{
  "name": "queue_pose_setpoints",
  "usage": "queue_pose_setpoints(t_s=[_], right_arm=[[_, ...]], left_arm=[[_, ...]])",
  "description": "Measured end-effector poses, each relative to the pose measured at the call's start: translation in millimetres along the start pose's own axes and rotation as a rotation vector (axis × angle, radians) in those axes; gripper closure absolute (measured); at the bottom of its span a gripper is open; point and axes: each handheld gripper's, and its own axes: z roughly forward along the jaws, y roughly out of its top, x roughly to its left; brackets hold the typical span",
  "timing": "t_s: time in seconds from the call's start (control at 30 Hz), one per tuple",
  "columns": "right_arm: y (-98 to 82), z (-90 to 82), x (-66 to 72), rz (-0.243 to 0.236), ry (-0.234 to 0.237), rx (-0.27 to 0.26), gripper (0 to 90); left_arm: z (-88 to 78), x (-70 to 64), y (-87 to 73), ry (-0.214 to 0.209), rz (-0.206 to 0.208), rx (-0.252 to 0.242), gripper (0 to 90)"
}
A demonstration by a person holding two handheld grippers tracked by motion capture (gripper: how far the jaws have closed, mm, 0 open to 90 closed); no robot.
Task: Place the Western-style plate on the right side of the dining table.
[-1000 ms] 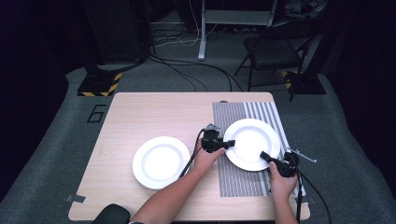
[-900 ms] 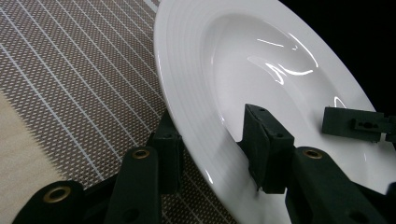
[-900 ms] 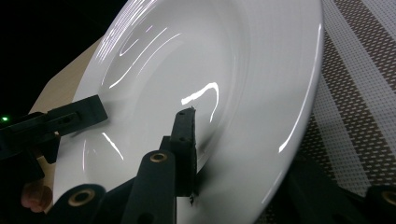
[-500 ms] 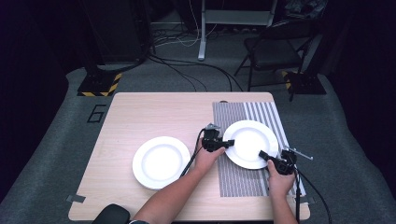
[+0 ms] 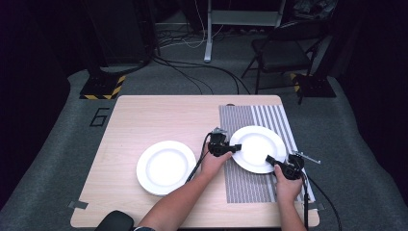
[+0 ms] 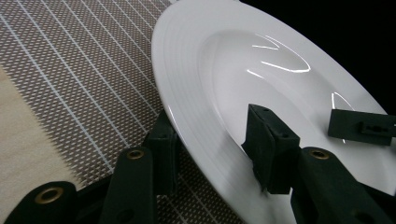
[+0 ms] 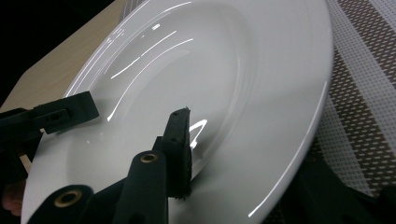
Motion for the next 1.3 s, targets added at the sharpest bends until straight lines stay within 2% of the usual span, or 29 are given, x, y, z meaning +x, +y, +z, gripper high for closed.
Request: queue_pose_setpoints(t_s=[0.1, 0.23, 0.3, 0.5, 0.63, 0.7, 0.8, 0.87, 0.9, 1.03, 1.17, 1.27, 1.3], right_arm=[[2.9, 0.6, 1.5, -0.026, -0.016, 0.016, 60.6], [3.5, -0.1, -0.8, 0.009, -0.003, 0.018, 61.3], [3.7, -0.8, -2.6, -0.003, -0.011, 0.010, 60.9], [4.1, -4.9, -6.9, 0.037, -0.010, 0.001, 59.5], [3.1, -8.2, -9.7, 0.036, -0.015, -0.003, 59.4], [2.3, -9.6, -9.1, 0.013, -0.028, -0.006, 59.2], [1.3, -12.2, -8.6, 0.003, -0.031, -0.008, 58.1], [0.6, -15.7, -9.8, 0.010, -0.038, -0.021, 57.1], [0.8, -17.9, -10.2, 0.032, -0.033, -0.021, 56.4], [-0.5, -24.6, -11.5, -0.006, -0.034, -0.039, 54.9], [-1.9, -35.2, -9.8, -0.007, -0.040, -0.069, 54.2], [-3.4, -42.3, -9.1, -0.017, -0.044, -0.084, 53.8], [-3.9, -44.3, -9.1, -0.034, -0.049, -0.088, 53.6]], left_arm=[[0.0, 0.8, 0.0, 0.006, -0.001, 0.007, 55.7], [-0.1, 0.9, 0.1, 0.008, 0.002, 0.015, 56.0], [-0.1, 1.0, 0.1, 0.011, 0.003, 0.012, 56.1], [-0.5, 0.5, 0.1, 0.014, 0.009, 0.016, 57.2], [-1.0, 0.2, -0.5, 0.006, 0.015, 0.016, 57.4], [-1.9, 0.1, -0.9, 0.008, 0.019, 0.016, 57.4], [-3.5, -0.5, -1.1, 0.010, 0.013, 0.009, 56.1], [-5.0, 0.0, -0.5, 0.008, 0.013, 0.008, 55.7], [-5.7, 0.0, -0.2, 0.011, 0.014, 0.010, 55.5], [-9.0, 0.0, 1.2, 0.010, 0.005, 0.000, 54.6], [-14.8, 1.0, 1.7, 0.017, 0.011, -0.005, 54.1], [-21.1, 1.3, 2.7, 0.017, 0.009, -0.019, 53.9], [-23.8, 1.8, 3.3, 0.021, 0.011, -0.027, 53.9]])
